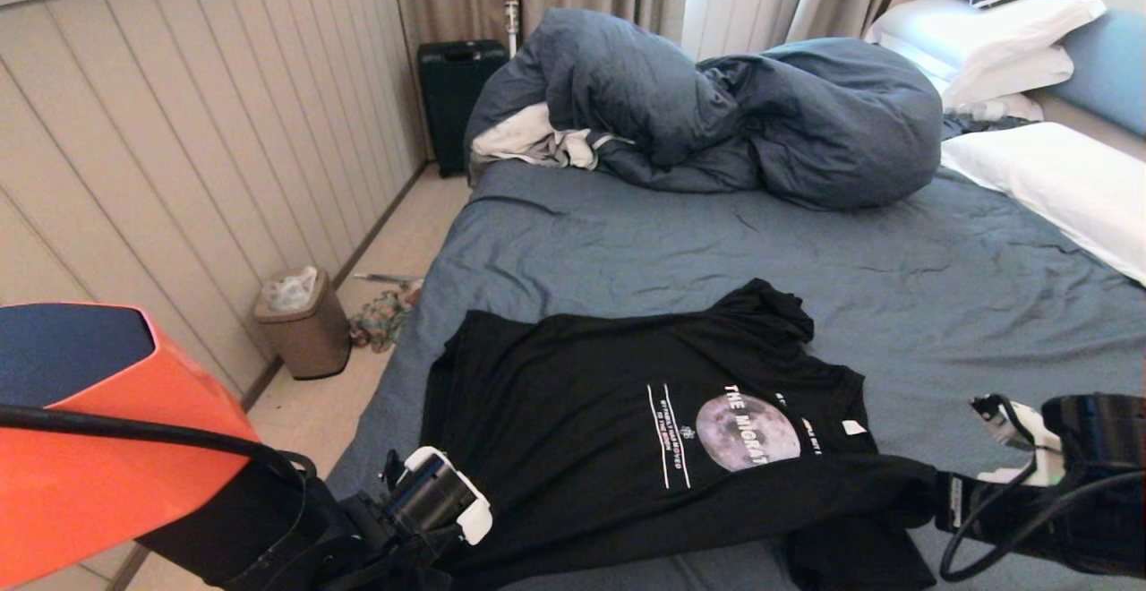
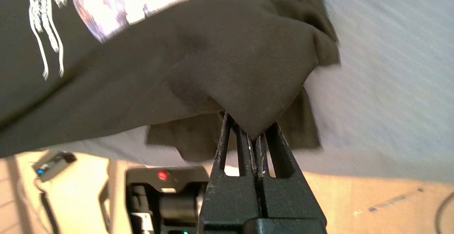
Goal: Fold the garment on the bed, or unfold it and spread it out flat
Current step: Fold the black T-shirt
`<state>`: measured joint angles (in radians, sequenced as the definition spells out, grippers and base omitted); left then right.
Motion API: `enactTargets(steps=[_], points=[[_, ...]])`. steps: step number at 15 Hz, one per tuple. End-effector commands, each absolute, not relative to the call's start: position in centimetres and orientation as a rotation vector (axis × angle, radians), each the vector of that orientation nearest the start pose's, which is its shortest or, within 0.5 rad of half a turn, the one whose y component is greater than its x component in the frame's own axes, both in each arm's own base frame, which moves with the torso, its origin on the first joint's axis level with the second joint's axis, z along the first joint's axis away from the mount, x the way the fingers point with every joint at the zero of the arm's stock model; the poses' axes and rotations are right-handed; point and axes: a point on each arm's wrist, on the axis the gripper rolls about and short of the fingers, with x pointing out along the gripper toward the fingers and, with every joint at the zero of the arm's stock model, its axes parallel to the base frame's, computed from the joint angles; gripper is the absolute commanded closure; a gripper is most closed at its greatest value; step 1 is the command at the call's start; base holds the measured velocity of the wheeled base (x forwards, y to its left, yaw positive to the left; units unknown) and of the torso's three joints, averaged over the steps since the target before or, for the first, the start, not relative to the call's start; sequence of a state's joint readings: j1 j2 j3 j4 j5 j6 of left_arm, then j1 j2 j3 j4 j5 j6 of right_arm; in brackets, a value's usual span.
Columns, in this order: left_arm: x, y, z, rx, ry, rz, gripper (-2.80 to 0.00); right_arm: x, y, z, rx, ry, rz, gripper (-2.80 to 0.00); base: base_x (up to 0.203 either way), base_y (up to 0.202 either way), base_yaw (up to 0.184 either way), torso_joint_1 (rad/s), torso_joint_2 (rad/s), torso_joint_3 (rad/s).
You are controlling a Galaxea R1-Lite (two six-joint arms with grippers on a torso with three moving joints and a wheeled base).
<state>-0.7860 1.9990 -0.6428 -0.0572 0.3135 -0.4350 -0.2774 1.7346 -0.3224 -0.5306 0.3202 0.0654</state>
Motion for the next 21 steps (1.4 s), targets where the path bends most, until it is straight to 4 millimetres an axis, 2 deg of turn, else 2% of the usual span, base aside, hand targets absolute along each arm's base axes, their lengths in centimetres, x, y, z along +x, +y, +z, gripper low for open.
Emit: enactTargets(steps=[1, 6, 9, 11, 13, 15, 19, 21], points=[[19.1, -18.2, 2.2, 0.292, 1.157, -0.166, 0.00, 19.5, -5.4, 6.3, 0.314, 0.821, -0.003, 0.00, 0.000, 0.000, 0.000, 0.000, 0.00, 0.000], [19.8, -17.4, 2.4, 0.264, 1.171, -0.175, 0.00, 16.6, -5.6, 6.1, 0.251, 0.832, -0.017, 0.00, 0.000, 0.000, 0.000, 0.000, 0.00, 0.000], [21.3, -15.7, 4.5, 0.169, 1.144, -0.209, 0.00, 17.1, -5.6, 7.1, 0.241, 0.809, -0.012, 0.00, 0.000, 0.000, 0.000, 0.000, 0.00, 0.000], [23.2, -14.7, 5.7, 0.115, 1.109, -0.207, 0.00, 18.6, -6.2, 8.3, 0.246, 0.810, -0.012, 0.00, 0.000, 0.000, 0.000, 0.000, 0.00, 0.000], [24.8, -14.7, 6.4, 0.104, 1.088, -0.208, 0.00, 20.8, -6.9, 9.7, 0.249, 0.804, -0.009, 0.00, 0.000, 0.000, 0.000, 0.000, 0.00, 0.000], [26.2, -15.2, 6.8, 0.086, 1.107, -0.228, 0.00, 23.2, -7.6, 9.0, 0.264, 0.845, -0.005, 0.00, 0.000, 0.000, 0.000, 0.000, 0.00, 0.000], [30.1, -15.7, 5.1, 0.088, 1.168, -0.223, 0.00, 27.6, -8.3, 6.5, 0.282, 0.912, 0.011, 0.00, 0.000, 0.000, 0.000, 0.000, 0.00, 0.000], [31.9, -15.3, 4.0, 0.080, 1.185, -0.195, 0.00, 29.2, -7.9, 5.3, 0.259, 0.942, -0.001, 0.00, 0.000, 0.000, 0.000, 0.000, 0.00, 0.000]])
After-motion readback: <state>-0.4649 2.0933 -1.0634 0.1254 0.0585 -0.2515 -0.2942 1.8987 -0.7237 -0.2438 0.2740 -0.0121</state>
